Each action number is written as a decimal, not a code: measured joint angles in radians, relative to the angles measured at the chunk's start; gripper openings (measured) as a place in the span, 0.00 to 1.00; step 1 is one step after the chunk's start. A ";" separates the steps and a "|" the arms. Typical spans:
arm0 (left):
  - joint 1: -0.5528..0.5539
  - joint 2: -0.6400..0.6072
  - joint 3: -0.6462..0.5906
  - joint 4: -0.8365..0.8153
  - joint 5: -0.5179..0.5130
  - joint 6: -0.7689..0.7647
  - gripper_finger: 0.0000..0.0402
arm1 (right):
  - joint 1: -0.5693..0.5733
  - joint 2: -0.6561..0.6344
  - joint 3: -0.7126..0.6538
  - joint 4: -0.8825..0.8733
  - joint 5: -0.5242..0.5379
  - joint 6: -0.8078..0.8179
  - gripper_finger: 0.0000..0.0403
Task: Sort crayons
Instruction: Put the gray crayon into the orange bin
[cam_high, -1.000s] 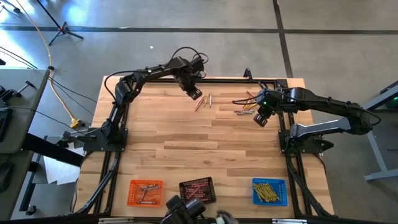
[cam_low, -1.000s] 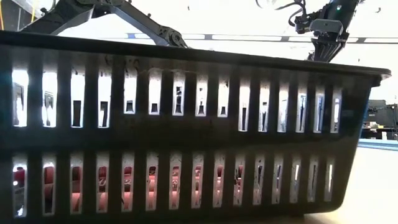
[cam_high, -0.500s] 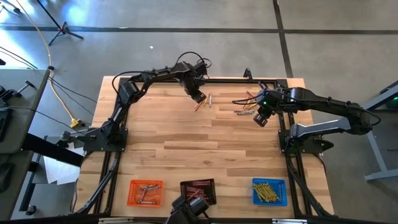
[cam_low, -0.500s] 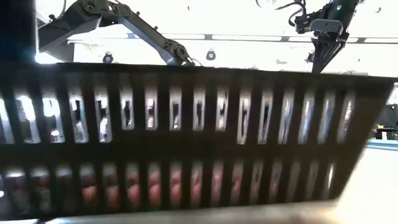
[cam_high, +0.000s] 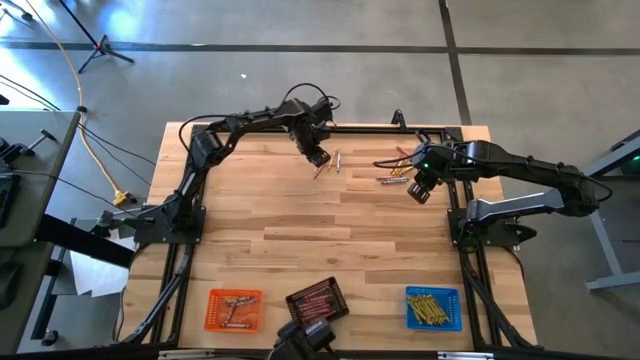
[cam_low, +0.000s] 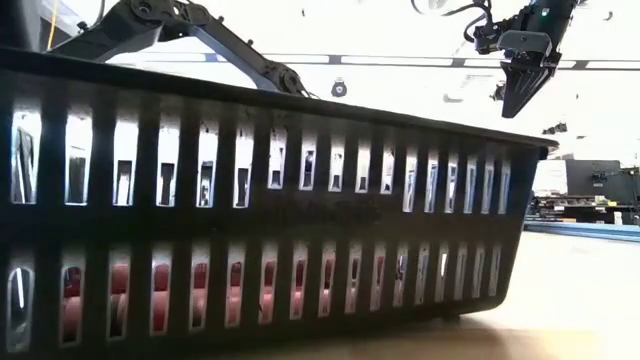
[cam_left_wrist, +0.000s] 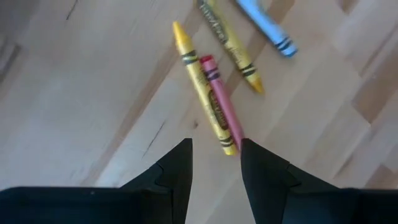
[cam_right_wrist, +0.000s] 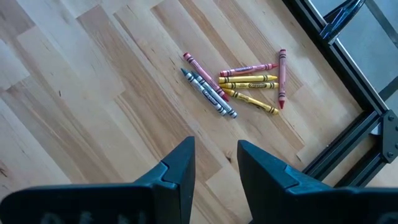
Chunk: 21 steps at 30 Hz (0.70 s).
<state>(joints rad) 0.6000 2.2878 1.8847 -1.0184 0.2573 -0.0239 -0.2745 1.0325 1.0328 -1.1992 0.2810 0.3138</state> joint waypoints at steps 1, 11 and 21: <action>-0.001 -0.007 0.000 -0.006 0.000 0.004 0.30 | 0.000 0.000 0.000 0.000 0.000 0.000 0.26; 0.000 -0.024 0.071 -0.061 -0.074 0.208 0.30 | 0.000 0.000 0.000 0.000 0.000 0.000 0.26; 0.085 -0.024 0.163 -0.020 -0.221 0.319 0.30 | 0.000 0.000 0.000 0.000 0.000 0.000 0.26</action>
<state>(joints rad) 0.6852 2.2635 2.0474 -1.0382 0.0360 0.2947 -0.2745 1.0328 1.0328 -1.1995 0.2806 0.3134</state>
